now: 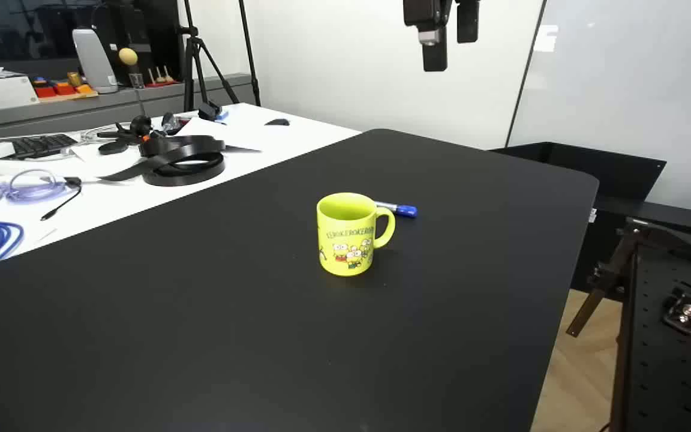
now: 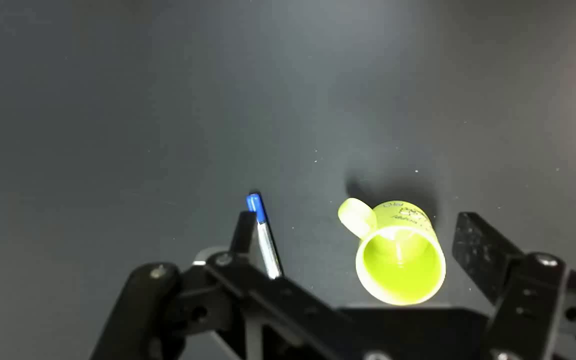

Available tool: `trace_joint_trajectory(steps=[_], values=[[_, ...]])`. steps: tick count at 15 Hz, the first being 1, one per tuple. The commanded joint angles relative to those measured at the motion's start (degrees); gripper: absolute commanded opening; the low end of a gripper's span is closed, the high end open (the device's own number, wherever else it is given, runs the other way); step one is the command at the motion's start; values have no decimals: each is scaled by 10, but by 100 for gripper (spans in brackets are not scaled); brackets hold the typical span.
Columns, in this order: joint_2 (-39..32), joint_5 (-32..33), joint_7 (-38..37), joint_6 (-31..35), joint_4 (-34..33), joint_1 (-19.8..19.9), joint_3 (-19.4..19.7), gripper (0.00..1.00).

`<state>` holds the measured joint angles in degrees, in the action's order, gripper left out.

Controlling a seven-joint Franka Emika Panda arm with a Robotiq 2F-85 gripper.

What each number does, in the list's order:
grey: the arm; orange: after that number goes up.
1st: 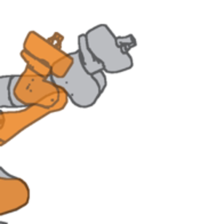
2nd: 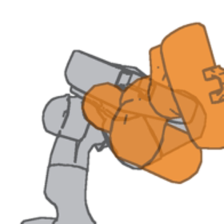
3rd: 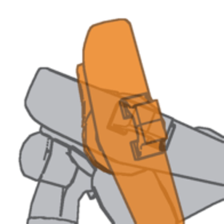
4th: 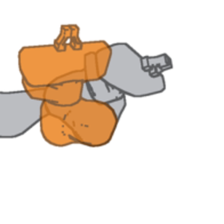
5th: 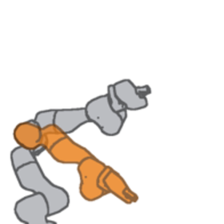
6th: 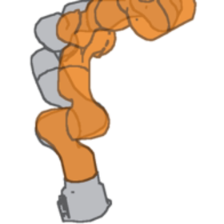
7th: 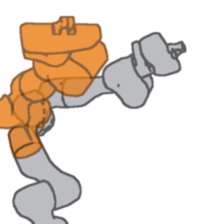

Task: Pick up the marker from the table and put it in the cup

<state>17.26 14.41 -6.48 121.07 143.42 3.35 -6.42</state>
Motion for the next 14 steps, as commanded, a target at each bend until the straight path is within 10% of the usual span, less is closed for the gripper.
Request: trace_joint_trajectory(steps=[1, 14], values=[[-1, 3, -3, -2, -1, -12, 11, 100], [-29, 30, -16, 49, -11, 0, 18, 100]])
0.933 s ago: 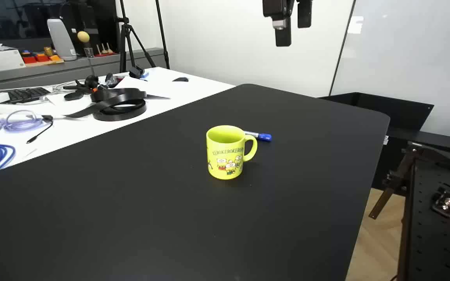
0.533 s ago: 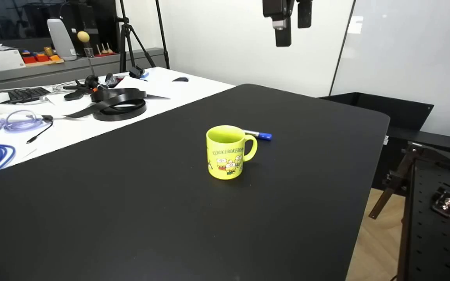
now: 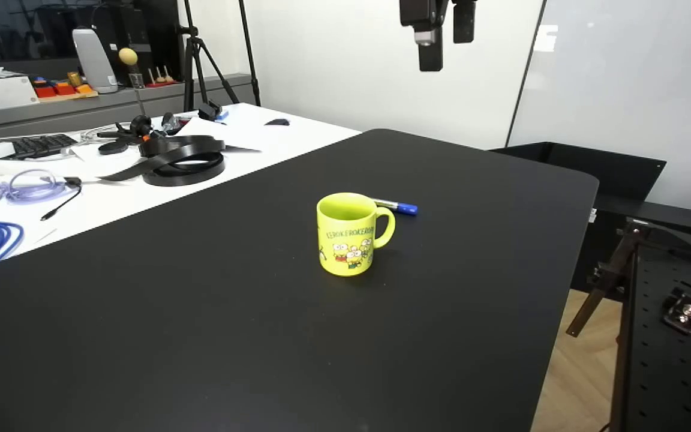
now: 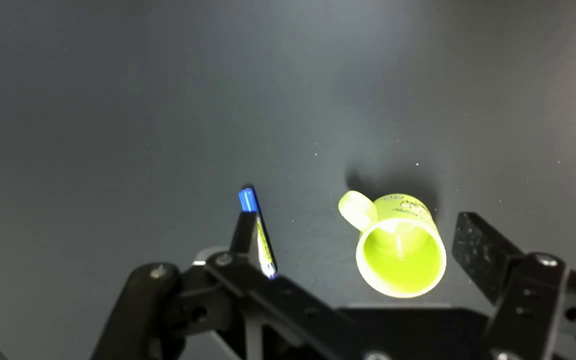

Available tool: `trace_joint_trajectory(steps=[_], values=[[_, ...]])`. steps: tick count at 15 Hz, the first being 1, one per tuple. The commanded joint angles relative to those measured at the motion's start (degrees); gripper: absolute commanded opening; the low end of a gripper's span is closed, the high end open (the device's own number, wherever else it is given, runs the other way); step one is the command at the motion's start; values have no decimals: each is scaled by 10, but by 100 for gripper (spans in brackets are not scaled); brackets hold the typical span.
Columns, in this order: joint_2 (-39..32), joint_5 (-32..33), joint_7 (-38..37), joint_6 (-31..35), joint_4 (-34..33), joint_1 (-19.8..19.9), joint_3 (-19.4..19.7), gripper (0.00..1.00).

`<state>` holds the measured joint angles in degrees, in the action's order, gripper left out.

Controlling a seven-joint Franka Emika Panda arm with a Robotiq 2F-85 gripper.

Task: Pick up the marker from the table and put it in the cup

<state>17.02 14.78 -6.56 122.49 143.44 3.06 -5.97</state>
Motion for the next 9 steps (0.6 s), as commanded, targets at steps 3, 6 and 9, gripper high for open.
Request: trace_joint_trajectory(steps=[3, 6, 9], values=[[-88, 53, 1, 86, -37, 23, 40, 100], [-163, 35, 60, 131, -77, 36, 81, 100], [-214, 2, 92, 123, -121, 40, 104, 100]])
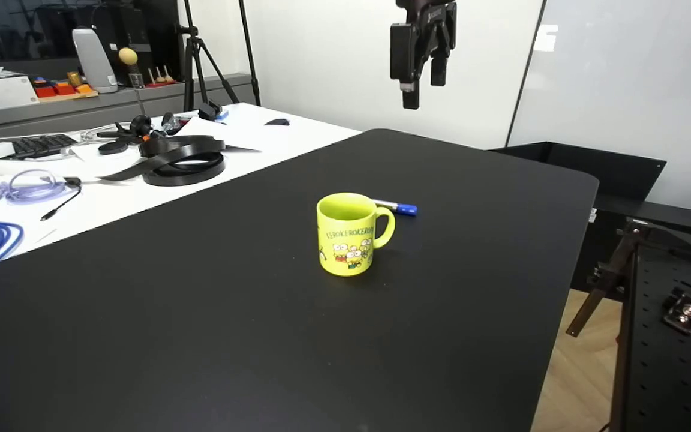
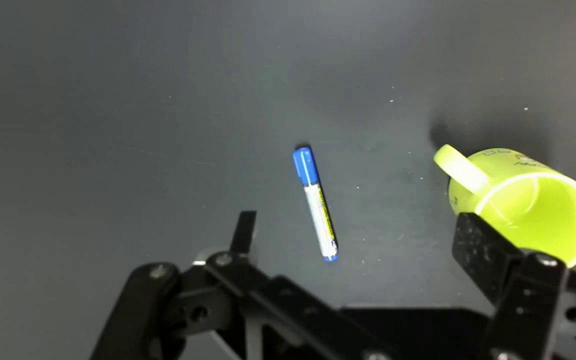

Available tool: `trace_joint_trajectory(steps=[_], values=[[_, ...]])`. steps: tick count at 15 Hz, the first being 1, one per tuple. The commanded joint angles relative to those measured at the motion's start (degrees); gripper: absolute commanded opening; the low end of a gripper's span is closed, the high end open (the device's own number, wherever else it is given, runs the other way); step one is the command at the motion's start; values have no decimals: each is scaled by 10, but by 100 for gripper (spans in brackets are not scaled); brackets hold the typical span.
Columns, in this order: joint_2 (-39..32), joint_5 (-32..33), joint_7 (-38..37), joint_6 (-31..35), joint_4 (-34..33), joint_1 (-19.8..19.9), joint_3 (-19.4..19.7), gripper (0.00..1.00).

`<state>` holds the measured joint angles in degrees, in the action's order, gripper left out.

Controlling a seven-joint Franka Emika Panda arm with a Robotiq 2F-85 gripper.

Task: Pick up the marker from the table and put it in the cup

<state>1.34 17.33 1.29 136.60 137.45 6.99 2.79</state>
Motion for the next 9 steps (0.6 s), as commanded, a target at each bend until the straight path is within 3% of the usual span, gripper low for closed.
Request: trace_joint_trajectory(steps=[1, 4, 9], values=[[-23, -9, 10, -1, -18, -4, 16, 100], [-59, -18, 14, -2, -48, -3, 23, 100], [-133, -20, 148, -2, -101, 5, 22, 100]])
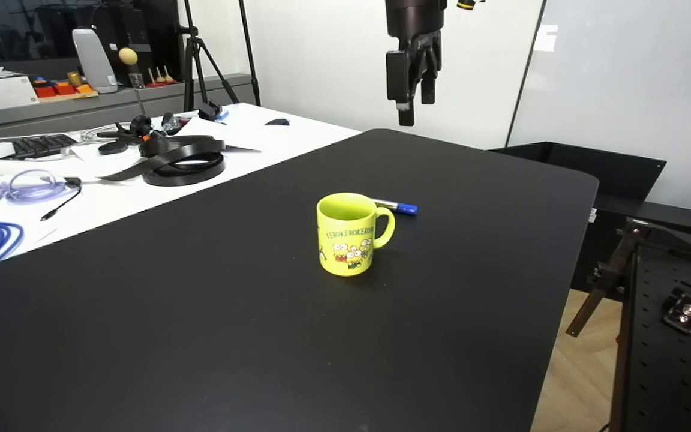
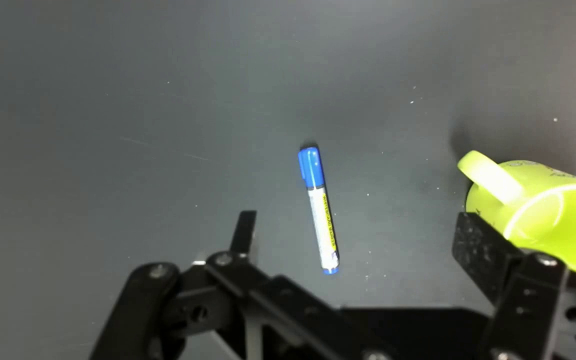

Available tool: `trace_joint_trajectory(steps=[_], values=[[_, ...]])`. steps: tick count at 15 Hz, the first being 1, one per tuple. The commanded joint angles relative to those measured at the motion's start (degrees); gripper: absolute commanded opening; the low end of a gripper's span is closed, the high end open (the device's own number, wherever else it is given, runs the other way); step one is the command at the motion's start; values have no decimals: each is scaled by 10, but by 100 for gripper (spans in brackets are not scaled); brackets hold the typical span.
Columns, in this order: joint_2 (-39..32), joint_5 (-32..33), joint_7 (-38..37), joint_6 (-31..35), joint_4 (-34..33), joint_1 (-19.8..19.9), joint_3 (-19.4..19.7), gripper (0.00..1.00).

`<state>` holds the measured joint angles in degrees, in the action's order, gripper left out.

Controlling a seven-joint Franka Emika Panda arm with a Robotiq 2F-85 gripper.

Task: Pick up the marker from the table and put it in the cup

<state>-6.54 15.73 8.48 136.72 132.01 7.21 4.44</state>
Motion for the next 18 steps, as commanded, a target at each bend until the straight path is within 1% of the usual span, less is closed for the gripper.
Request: trace_joint_trajectory(steps=[1, 4, 6, 7, 8, 11, 12, 18], values=[[-75, -2, 109, -11, -65, 6, 5, 100], [-136, 9, 175, -31, -119, 14, 6, 100], [-178, -1, 208, -30, -154, 22, 0, 100], [-195, -5, 201, -28, -168, 21, -1, 100], [-155, 2, 189, -14, -120, 19, 2, 100], [-194, 3, 192, -14, -152, 21, 0, 100], [-195, 4, 167, 8, -147, 16, 3, 100], [-227, -51, 126, 58, -141, 19, -9, 100]])
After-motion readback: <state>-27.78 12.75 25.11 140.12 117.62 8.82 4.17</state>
